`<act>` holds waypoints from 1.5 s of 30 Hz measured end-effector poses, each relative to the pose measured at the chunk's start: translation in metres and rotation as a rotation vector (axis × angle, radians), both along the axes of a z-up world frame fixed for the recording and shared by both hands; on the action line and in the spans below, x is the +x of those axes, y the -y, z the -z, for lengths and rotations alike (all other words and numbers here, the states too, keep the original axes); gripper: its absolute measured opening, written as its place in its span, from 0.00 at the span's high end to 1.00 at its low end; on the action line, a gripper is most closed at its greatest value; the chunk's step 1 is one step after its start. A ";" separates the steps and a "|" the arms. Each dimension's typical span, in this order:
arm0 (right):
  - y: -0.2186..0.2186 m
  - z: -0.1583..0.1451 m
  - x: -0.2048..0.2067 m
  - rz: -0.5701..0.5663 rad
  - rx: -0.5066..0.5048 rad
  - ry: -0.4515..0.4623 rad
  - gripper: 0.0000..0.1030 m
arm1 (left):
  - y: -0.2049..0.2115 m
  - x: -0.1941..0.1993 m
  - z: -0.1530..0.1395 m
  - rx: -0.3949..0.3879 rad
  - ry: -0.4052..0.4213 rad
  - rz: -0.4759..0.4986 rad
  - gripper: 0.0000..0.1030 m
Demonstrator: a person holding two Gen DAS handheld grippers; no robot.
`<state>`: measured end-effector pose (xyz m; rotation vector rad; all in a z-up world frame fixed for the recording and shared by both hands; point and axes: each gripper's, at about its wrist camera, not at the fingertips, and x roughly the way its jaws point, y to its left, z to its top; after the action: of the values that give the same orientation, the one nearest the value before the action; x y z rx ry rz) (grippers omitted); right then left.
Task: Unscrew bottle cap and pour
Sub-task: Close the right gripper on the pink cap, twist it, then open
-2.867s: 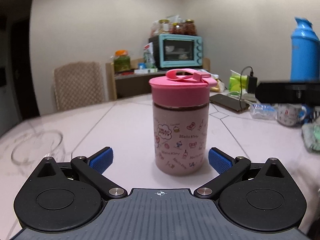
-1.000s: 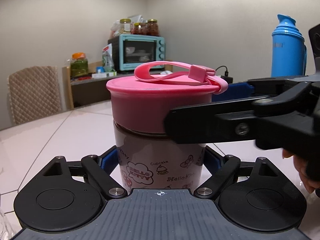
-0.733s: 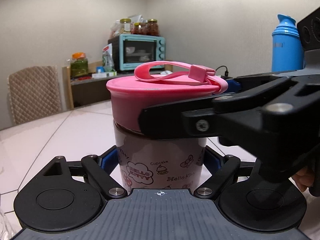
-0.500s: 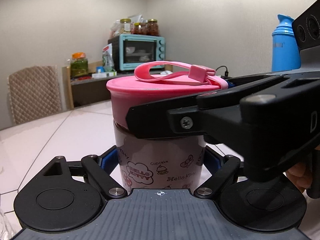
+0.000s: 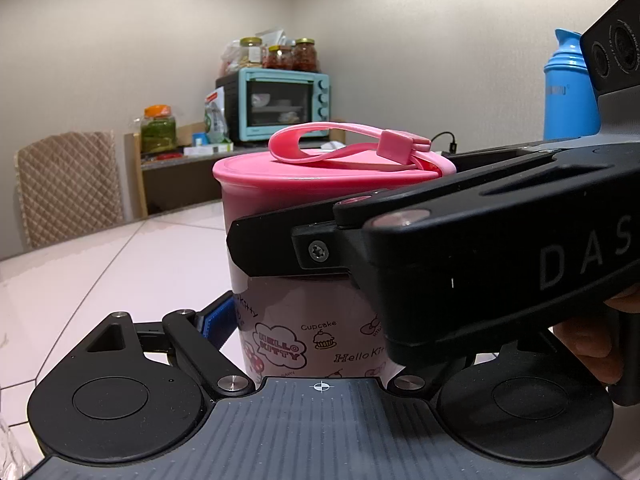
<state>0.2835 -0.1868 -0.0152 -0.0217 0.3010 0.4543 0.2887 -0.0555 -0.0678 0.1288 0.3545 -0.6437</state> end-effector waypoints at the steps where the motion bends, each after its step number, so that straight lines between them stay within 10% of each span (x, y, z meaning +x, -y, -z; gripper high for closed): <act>1: 0.000 -0.001 0.000 0.001 -0.003 0.001 0.16 | 0.000 0.000 0.000 0.000 0.000 0.000 0.12; 15: 0.008 -0.001 0.006 -0.069 -0.025 0.005 0.17 | 0.001 -0.001 0.000 0.002 -0.001 0.000 0.13; 45: 0.057 -0.011 0.048 -0.635 -0.049 0.014 0.17 | -0.003 0.001 0.001 0.003 0.000 0.007 0.13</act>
<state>0.3320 -0.2433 -0.0045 -0.1716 0.2878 1.0759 0.2897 -0.0520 -0.0687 0.1327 0.3548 -0.6502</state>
